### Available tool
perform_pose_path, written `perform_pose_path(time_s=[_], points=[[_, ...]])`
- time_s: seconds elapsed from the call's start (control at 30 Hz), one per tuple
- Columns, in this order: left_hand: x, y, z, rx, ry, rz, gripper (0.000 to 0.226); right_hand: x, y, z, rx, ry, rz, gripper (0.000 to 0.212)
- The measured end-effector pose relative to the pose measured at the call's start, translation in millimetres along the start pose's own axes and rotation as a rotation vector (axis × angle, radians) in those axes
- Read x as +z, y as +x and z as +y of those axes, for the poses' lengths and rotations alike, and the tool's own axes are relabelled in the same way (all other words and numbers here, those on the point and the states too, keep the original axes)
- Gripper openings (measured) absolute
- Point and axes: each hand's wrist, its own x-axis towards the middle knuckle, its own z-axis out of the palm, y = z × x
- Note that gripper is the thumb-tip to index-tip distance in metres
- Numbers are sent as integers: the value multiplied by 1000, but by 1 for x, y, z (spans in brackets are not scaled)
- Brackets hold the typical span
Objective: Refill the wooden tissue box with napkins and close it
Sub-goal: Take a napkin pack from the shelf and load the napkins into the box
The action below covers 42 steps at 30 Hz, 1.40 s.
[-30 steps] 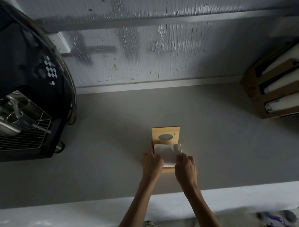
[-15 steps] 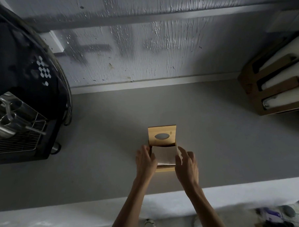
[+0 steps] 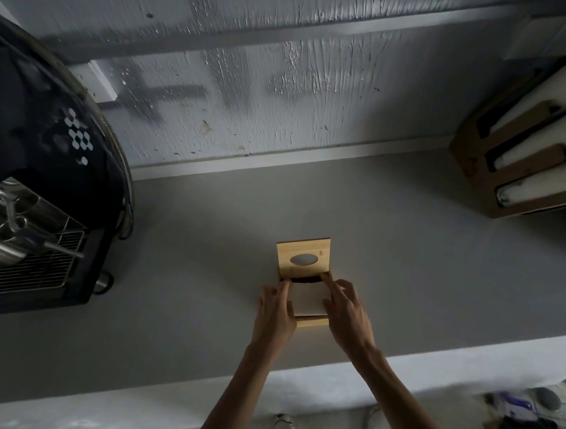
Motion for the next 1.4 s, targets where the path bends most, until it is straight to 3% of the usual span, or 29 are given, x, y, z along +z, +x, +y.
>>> perform_pose_path(time_s=[0.27,0.47,0.73,0.83,1.0,1.2,1.4], points=[[6,-5,-8,-26,86,-28,40,-4,7,6,25,-163,-100,33],[-11,21,-8,-14,134,-282,57,-9,15,8,-53,-185,-211,42],[-17,25,-2,-112,243,-437,34,-10,19,0,-36,-346,-217,39],[-17,26,5,-110,337,-385,50,-12,18,-3,-77,-289,-197,45],[-12,10,-5,77,416,-180,74,-20,20,-2,-250,-277,-163,47],[-15,17,-9,146,376,-232,54,-17,18,-10,-299,-222,-112,44],[-20,7,-12,115,372,-167,49,-15,16,0,-83,-304,-203,49]])
